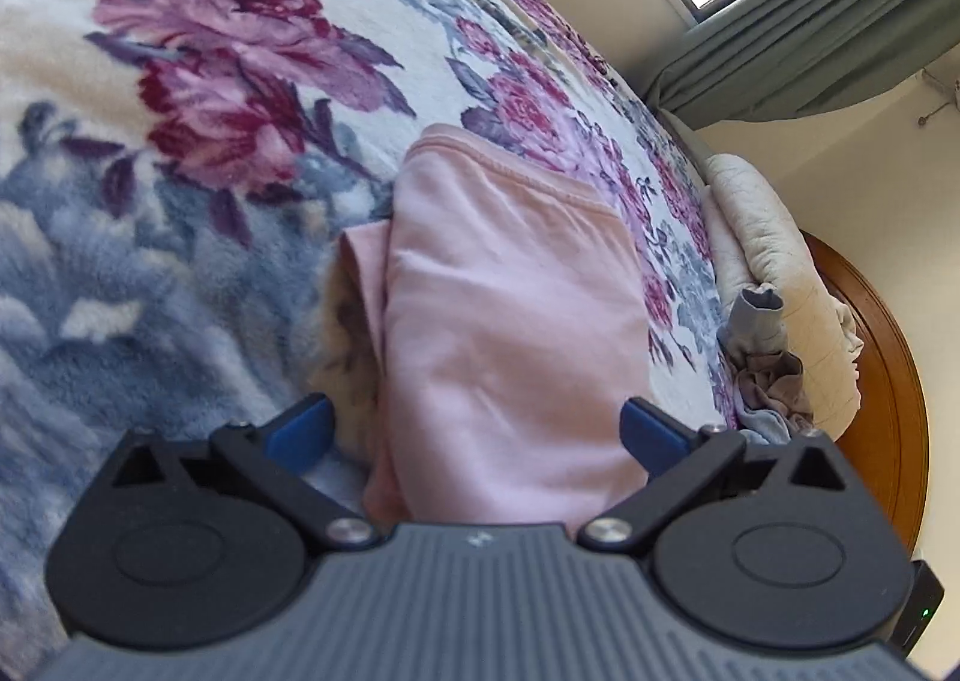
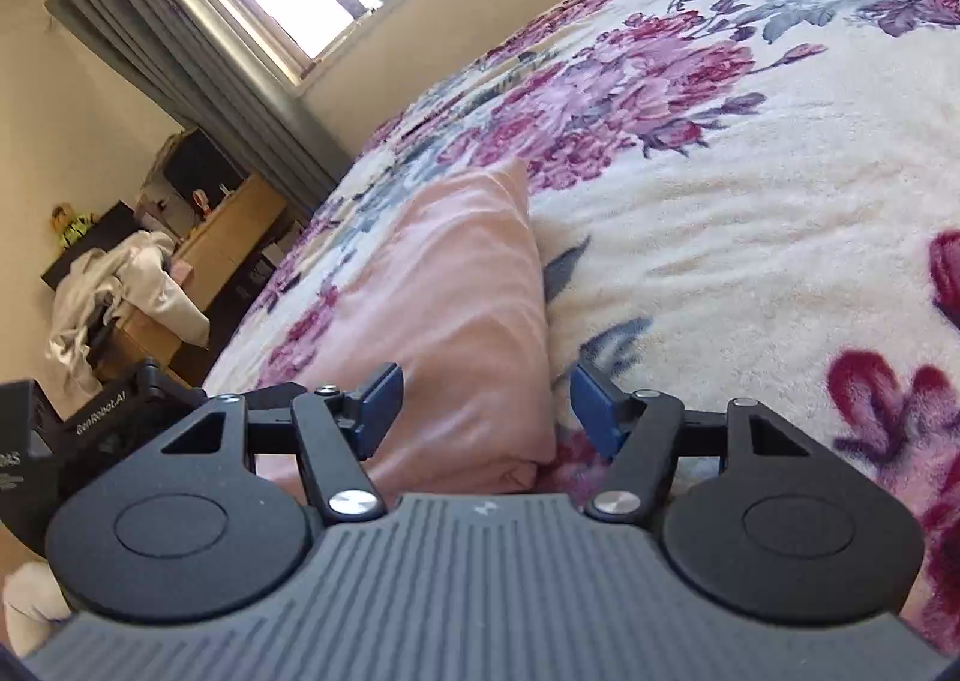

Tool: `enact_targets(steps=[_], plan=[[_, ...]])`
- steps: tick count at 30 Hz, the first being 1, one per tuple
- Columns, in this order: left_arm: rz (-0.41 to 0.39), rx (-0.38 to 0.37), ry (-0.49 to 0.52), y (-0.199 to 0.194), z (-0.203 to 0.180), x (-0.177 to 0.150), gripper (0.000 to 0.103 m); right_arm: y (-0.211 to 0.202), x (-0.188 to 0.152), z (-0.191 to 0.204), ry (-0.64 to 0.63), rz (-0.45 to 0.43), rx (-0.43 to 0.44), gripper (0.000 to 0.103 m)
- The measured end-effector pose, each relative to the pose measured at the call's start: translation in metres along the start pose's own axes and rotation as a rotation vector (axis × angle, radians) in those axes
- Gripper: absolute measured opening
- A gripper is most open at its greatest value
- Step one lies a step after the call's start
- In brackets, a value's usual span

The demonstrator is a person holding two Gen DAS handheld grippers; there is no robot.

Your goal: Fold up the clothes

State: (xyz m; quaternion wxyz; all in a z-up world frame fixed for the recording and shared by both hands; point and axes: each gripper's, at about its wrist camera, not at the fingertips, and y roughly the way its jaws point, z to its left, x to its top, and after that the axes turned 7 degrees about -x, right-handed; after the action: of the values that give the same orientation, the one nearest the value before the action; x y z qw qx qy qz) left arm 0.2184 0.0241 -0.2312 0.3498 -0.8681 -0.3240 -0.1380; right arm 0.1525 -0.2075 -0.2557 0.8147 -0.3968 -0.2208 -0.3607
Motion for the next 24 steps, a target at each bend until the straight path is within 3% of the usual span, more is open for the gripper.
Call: enact_targets(steps=[2,3,4,5,9,12,15,19,24], plan=[[-0.002,-0.044,-0.012,0.002,0.003,0.0,0.096,0.013,0.005,0.001,-0.005,0.04,-0.006,0.065],[0.003,-0.076,-0.026,0.001,0.004,0.001,0.082,0.02,0.004,-0.002,0.01,0.069,-0.013,0.062],[0.015,-0.111,-0.057,0.002,0.007,0.001,0.038,0.027,0.003,-0.006,0.031,0.1,-0.021,0.059],[0.041,-0.152,-0.132,0.004,0.017,0.001,0.031,0.028,0.002,-0.007,0.045,0.103,-0.02,0.058],[0.029,-0.206,-0.232,0.002,0.035,-0.003,0.026,0.02,-0.005,-0.005,0.072,0.093,-0.017,0.045],[0.031,-0.195,-0.215,0.004,0.032,-0.001,0.036,0.017,-0.004,-0.008,0.129,0.106,0.002,0.044],[0.057,-0.186,-0.173,0.017,0.023,0.005,0.045,0.024,0.006,-0.015,0.142,0.132,0.004,0.049],[0.073,-0.185,-0.221,0.026,0.021,0.011,0.033,0.033,0.011,-0.013,0.171,0.145,-0.015,0.045],[0.038,-0.294,-0.313,-0.004,0.038,0.021,0.029,0.018,0.012,0.006,0.195,0.133,0.015,0.033]])
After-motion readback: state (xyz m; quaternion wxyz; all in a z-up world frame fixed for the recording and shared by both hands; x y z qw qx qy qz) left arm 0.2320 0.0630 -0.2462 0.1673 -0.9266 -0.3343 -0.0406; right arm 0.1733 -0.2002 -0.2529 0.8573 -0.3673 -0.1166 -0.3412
